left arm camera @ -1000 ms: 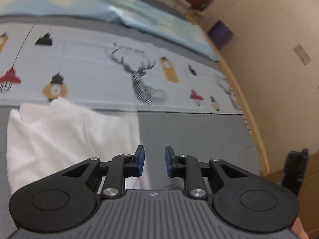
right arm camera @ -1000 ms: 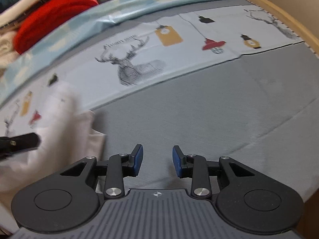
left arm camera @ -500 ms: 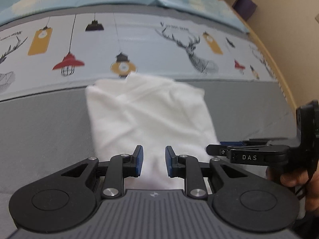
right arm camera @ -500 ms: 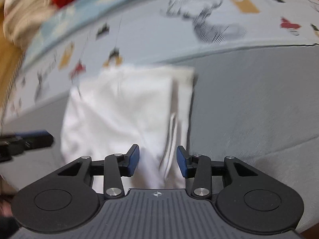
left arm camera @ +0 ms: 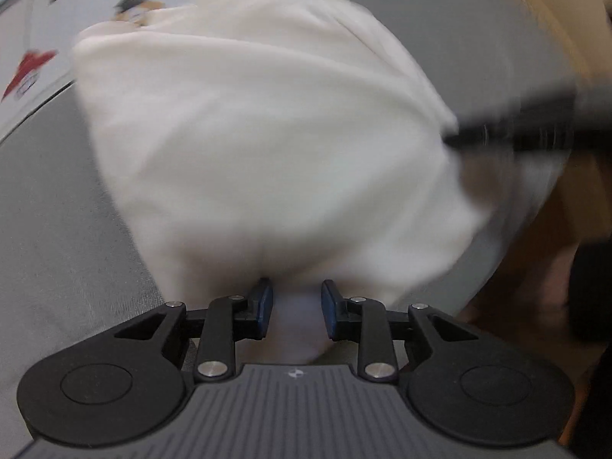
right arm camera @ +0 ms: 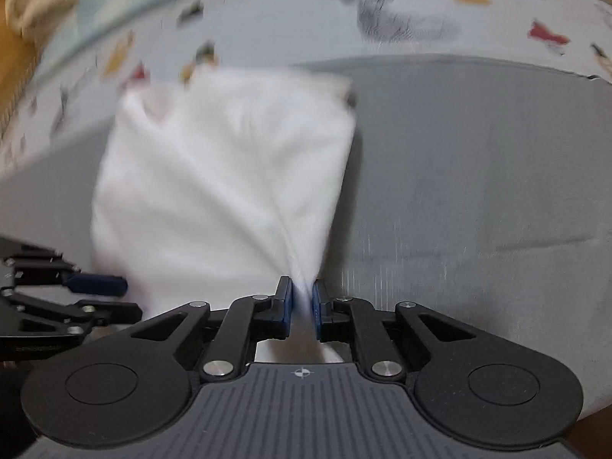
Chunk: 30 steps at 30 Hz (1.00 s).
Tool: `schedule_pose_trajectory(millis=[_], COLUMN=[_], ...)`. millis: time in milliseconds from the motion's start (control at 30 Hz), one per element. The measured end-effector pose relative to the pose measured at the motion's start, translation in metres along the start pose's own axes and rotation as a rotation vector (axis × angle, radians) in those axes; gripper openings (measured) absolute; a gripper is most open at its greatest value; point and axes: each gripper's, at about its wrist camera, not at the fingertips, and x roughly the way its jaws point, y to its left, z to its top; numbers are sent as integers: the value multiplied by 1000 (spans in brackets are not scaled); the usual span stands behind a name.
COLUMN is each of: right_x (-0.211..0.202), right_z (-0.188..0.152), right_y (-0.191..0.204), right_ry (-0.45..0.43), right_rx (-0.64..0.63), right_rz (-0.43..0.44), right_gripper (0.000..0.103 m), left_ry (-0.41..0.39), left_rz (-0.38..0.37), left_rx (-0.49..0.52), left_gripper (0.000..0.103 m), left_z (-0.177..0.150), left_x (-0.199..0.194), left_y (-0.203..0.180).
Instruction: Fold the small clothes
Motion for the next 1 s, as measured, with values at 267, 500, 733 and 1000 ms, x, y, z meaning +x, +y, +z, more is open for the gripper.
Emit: schedule_pose_trajectory(millis=[267, 500, 733, 1000], right_x=[-19, 23, 13, 15], right_z=[33, 67, 71, 53], right_y=[-23, -37, -28, -51], right_ry=[-264, -205, -347, -284], right_rx=[213, 387, 441, 548], right_rz=[59, 32, 12, -150], right_gripper=[36, 36, 2, 7], left_ry=[-129, -185, -221, -120], left_rz=[-76, -22, -47, 7], left_rx=[-130, -247, -280, -331], left_gripper=[33, 34, 34, 40], left_z=[0, -5, -7, -12], left_x=[-35, -50, -60, -43], left_y=[37, 68, 75, 75])
